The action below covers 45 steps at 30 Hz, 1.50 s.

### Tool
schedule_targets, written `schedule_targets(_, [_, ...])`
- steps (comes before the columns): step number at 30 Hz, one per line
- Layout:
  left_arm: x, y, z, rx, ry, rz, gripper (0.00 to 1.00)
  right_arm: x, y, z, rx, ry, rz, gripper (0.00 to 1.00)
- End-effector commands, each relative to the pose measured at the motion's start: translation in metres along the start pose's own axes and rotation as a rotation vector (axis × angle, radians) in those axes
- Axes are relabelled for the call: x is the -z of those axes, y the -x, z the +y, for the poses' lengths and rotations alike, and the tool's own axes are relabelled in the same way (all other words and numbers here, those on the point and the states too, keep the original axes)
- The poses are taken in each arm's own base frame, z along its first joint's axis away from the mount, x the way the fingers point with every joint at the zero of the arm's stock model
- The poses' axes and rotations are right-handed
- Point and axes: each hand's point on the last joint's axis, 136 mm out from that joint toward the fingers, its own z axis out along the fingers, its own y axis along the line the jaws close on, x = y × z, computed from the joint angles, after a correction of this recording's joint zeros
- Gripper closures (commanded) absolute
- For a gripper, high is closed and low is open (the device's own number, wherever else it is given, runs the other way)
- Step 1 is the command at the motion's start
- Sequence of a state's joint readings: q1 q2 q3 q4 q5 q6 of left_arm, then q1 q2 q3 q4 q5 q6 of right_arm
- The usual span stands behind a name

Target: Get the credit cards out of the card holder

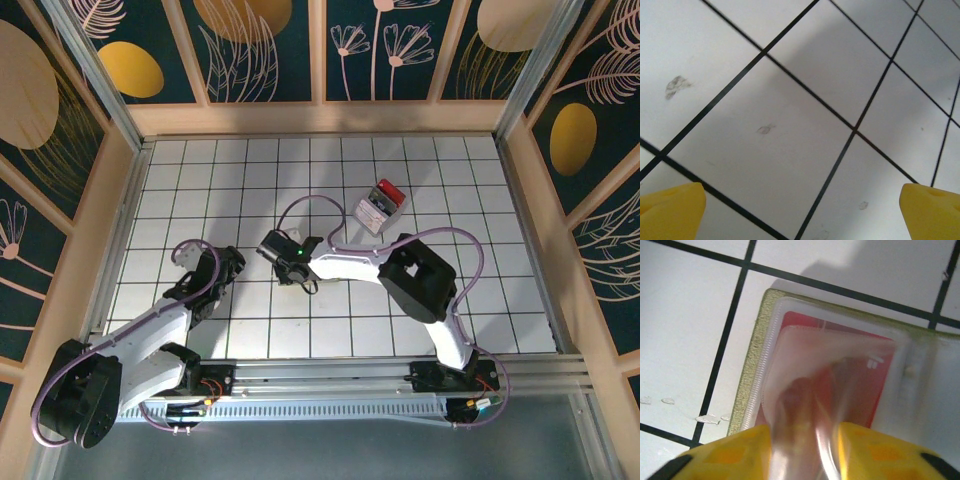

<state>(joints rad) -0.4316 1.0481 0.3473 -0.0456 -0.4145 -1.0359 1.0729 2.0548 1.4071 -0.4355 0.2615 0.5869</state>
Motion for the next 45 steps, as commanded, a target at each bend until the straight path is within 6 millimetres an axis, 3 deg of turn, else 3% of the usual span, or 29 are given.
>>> schedule_targets(1, [0.007, 0.017, -0.022, -0.056, -0.047, -0.026, 0.01, -0.002, -0.026, -0.031, -0.009, -0.084, 0.081, 0.70])
schedule_targets(10, [0.013, 0.019, -0.056, -0.094, -0.162, -0.005, 0.01, 0.015, -0.013, -0.048, -0.038, -0.126, 0.031, 0.83])
schedule_targets(20, [0.018, -0.003, -0.093, -0.200, -0.191, 0.006, 0.01, 0.031, -0.019, -0.087, -0.108, -0.184, 0.009, 0.69])
schedule_targets(32, [0.019, -0.012, -0.103, -0.237, -0.200, 0.026, 0.01, 0.050, -0.029, -0.113, -0.178, -0.239, -0.016, 0.60])
schedule_targets(45, [0.020, -0.013, -0.106, -0.247, -0.213, 0.031, 0.01, 0.055, -0.036, -0.155, -0.217, -0.355, -0.022, 0.65])
